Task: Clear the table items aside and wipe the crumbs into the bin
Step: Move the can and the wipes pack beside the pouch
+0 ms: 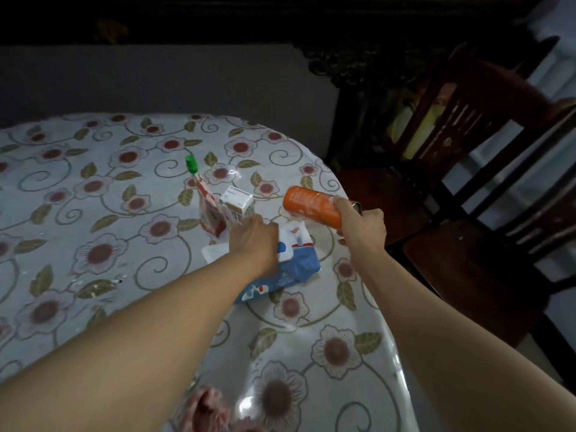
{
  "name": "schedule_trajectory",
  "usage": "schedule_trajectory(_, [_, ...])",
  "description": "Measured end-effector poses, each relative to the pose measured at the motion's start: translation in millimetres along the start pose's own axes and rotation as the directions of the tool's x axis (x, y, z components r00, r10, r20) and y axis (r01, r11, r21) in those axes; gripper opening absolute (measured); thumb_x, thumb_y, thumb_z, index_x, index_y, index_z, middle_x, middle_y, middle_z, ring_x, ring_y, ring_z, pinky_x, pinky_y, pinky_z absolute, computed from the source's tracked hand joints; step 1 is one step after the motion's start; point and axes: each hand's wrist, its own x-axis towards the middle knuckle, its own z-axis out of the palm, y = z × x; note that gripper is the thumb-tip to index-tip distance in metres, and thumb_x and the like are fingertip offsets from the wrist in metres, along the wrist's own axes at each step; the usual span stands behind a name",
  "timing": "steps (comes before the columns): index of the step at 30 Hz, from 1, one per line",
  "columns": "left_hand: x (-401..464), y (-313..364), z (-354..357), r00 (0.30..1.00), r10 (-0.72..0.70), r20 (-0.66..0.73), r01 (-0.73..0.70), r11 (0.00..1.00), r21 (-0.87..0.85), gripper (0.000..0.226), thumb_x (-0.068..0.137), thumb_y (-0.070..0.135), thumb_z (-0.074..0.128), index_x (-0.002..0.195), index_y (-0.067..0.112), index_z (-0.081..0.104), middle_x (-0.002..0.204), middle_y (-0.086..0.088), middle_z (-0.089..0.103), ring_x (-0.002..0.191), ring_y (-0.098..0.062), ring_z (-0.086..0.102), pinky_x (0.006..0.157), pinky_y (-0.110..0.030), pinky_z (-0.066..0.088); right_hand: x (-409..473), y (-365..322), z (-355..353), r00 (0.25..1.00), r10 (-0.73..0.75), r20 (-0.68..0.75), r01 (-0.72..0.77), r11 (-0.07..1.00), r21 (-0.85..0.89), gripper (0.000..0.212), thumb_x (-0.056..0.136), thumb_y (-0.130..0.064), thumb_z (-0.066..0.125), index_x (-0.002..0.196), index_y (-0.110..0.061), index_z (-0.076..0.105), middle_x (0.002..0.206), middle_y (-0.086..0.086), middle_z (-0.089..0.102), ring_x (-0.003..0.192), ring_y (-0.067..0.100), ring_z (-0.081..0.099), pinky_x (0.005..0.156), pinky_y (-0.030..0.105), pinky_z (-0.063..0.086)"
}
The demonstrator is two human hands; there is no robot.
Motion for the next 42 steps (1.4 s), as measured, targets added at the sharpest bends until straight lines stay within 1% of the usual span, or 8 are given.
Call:
schedule_trajectory(6, [12, -3, 10, 0.999, -0.042, -0.019, 0.042, 0.999, -0.018, 0.046, 0.084, 0.027, 0.061, 0.125, 0.013, 0.049, 0.128, -0.015, 0.047, 0.119, -0.032, 0.049, 0.09, -0.036, 0.04, 25, 5, 20, 0.99, 0.053, 0.129, -0.066, 0.992, 0.103, 0.071, 0.058, -0.044, 0.075, 0.112, -0.003, 0.055, 0.097, 0.01, 0.065, 0.082, 0.023, 0.066, 0.077, 0.038, 0.058])
schedule_trajectory(12, [12, -7, 12, 0.998, -0.028, -0.057, 0.027, 0.999, -0.033, 0.044, 0.081, 0.021, 0.063, 0.122, 0.011, 0.051, 0.125, -0.015, 0.048, 0.116, -0.033, 0.05, 0.076, -0.033, 0.033, 26, -4, 38, 0.921, 0.115, 0.371, -0.226, 0.936, 0.27, 0.035, 0.075, -0.005, 0.068, 0.108, 0.001, 0.057, 0.098, 0.016, 0.064, 0.083, 0.025, 0.063, 0.069, 0.035, 0.055])
schedule_trajectory(17, [18, -7, 5, 0.996, -0.009, 0.09, 0.028, 0.978, -0.209, 0.073, 0.076, 0.028, 0.069, 0.138, 0.01, 0.034, 0.136, -0.017, 0.04, 0.13, -0.032, 0.037, 0.098, -0.041, 0.039, 28, -1, 39, 0.872, 0.059, 0.485, -0.323, 0.815, 0.481, 0.037, 0.082, -0.001, 0.063, 0.117, -0.001, 0.049, 0.107, 0.014, 0.06, 0.09, 0.022, 0.062, 0.065, 0.024, 0.05])
schedule_trajectory(23, [43, -1, -41, 0.968, -0.208, 0.144, 0.191, 0.227, -0.955, 0.089, 0.078, 0.037, 0.069, 0.148, 0.018, 0.018, 0.147, -0.009, 0.04, 0.13, -0.027, 0.044, 0.1, -0.036, 0.038, 37, 5, 35, 0.835, -0.098, 0.541, -0.125, 0.924, 0.36, 0.055, 0.077, 0.005, 0.064, 0.129, -0.009, 0.049, 0.125, 0.017, 0.059, 0.108, 0.026, 0.062, 0.071, 0.019, 0.046])
schedule_trajectory(27, [57, -2, -65, 0.952, -0.306, 0.012, 0.053, 0.126, -0.991, 0.086, 0.079, 0.038, 0.072, 0.147, 0.02, 0.022, 0.146, -0.006, 0.04, 0.127, -0.024, 0.047, 0.1, -0.032, 0.039, 38, 4, 34, 0.817, -0.15, 0.558, -0.022, 0.957, 0.289, 0.065, 0.072, 0.013, 0.065, 0.129, -0.014, 0.048, 0.126, 0.017, 0.056, 0.116, 0.034, 0.056, 0.089, 0.032, 0.047])
schedule_trajectory(33, [67, -3, -76, 0.916, -0.366, -0.167, -0.037, 0.337, -0.941, 0.05, 0.077, 0.032, 0.073, 0.122, 0.02, 0.054, 0.116, 0.002, 0.06, 0.096, -0.015, 0.057, 0.083, -0.031, 0.05, 34, 0, 34, 0.824, -0.206, 0.528, 0.118, 0.974, 0.195, 0.074, 0.076, 0.004, 0.067, 0.139, -0.022, 0.039, 0.139, 0.006, 0.046, 0.126, 0.026, 0.047, 0.092, 0.029, 0.043])
schedule_trajectory(38, [80, -6, -72, 0.881, -0.317, -0.352, 0.01, 0.756, -0.655, 0.055, 0.078, 0.032, 0.073, 0.125, 0.018, 0.048, 0.123, -0.001, 0.059, 0.111, -0.023, 0.056, 0.08, -0.033, 0.044, 34, 1, 32, 0.872, -0.186, 0.453, 0.167, 0.983, 0.082, 0.071, 0.087, -0.01, 0.062, 0.146, -0.026, 0.027, 0.151, 0.005, 0.031, 0.136, 0.024, 0.034, 0.101, 0.034, 0.034])
schedule_trajectory(42, [94, -8, -57, 0.913, -0.205, -0.353, 0.059, 0.922, -0.383, 0.055, 0.081, 0.033, 0.07, 0.126, 0.011, 0.047, 0.128, -0.01, 0.056, 0.115, -0.03, 0.055, 0.086, -0.04, 0.045, 34, 14, 31, 0.869, -0.215, 0.446, 0.258, 0.965, -0.037, 0.066, 0.085, -0.013, 0.064, 0.142, -0.025, 0.033, 0.146, 0.003, 0.036, 0.135, 0.022, 0.033, 0.111, 0.039, 0.031])
